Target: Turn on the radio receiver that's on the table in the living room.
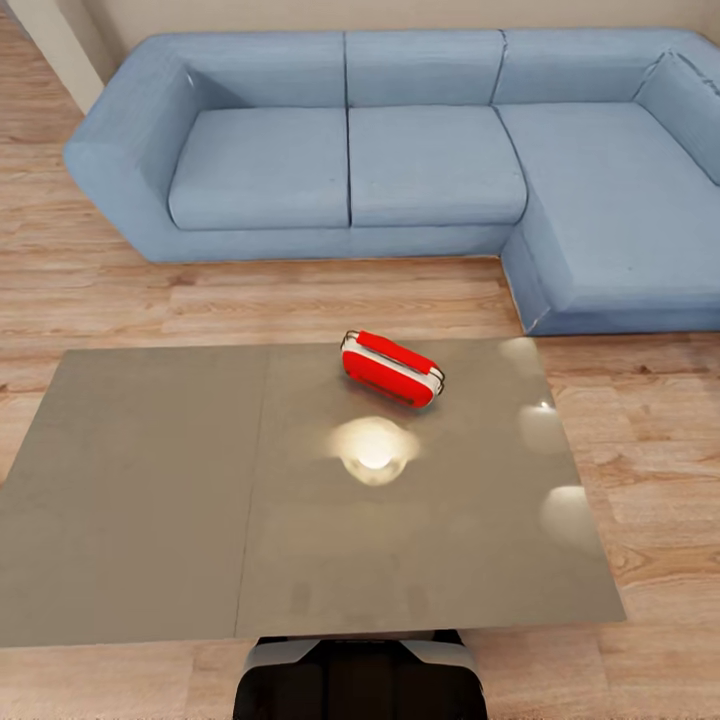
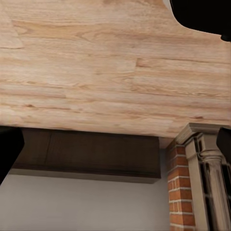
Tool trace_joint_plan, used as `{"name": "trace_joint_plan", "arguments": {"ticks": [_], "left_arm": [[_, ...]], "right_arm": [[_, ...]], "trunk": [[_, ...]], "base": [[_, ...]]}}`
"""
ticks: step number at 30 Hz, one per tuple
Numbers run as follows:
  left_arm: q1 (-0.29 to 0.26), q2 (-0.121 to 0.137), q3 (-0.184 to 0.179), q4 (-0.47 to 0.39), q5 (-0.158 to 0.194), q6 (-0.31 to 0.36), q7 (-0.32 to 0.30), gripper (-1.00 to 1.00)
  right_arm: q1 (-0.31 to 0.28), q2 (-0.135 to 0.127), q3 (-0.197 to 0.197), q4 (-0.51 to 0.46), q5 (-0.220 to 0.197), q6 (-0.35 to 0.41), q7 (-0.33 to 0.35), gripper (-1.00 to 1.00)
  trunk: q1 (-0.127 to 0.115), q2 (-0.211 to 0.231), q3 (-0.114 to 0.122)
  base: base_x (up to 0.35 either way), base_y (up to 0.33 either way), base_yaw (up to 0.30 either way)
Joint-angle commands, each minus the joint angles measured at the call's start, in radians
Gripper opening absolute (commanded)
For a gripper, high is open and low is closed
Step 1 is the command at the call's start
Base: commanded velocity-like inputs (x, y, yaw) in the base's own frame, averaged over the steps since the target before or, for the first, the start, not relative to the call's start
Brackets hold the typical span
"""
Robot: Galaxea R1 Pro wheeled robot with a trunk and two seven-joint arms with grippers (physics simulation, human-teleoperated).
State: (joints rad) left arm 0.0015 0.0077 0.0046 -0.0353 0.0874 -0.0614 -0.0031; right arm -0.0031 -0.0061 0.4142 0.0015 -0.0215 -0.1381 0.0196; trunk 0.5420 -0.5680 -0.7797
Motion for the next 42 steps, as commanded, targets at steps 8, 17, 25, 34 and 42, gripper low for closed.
{"name": "trace_joint_plan", "arguments": {"ticks": [8,17,25,34,42], "left_arm": [[0.0,0.0,0.0,0.0,0.0,0.0,0.0,1.0],[0.0,0.0,0.0,0.0,0.0,0.0,0.0,1.0],[0.0,-0.001,0.0,0.0,0.0,0.0,0.0,1.0],[0.0,-0.001,-0.001,0.0,-0.001,0.001,0.0,1.0],[0.0,-0.005,-0.009,-0.008,-0.016,0.015,0.01,1.0]], "right_arm": [[0.0,0.0,0.0,0.0,0.0,0.0,0.0,1.0],[0.0,0.001,0.001,0.0,0.0,0.0,0.0,1.0],[0.0,-0.001,0.0,0.0,0.0,-0.003,0.0,1.0],[0.0,0.001,0.002,0.0,0.001,-0.007,0.0,1.0],[0.0,0.002,0.014,-0.002,0.018,-0.001,-0.013,1.0]], "trunk": [[0.0,0.0,-0.013],[0.0,0.0,-0.018],[0.0,0.0,-0.018],[0.0,0.0,-0.018],[0.0,0.0,-0.018]], "base": [[0.0,0.0,0.0],[0.0,0.0,0.0],[0.0,0.0,0.0],[0.0,0.0,0.0],[0.0,0.0,0.0]]}}
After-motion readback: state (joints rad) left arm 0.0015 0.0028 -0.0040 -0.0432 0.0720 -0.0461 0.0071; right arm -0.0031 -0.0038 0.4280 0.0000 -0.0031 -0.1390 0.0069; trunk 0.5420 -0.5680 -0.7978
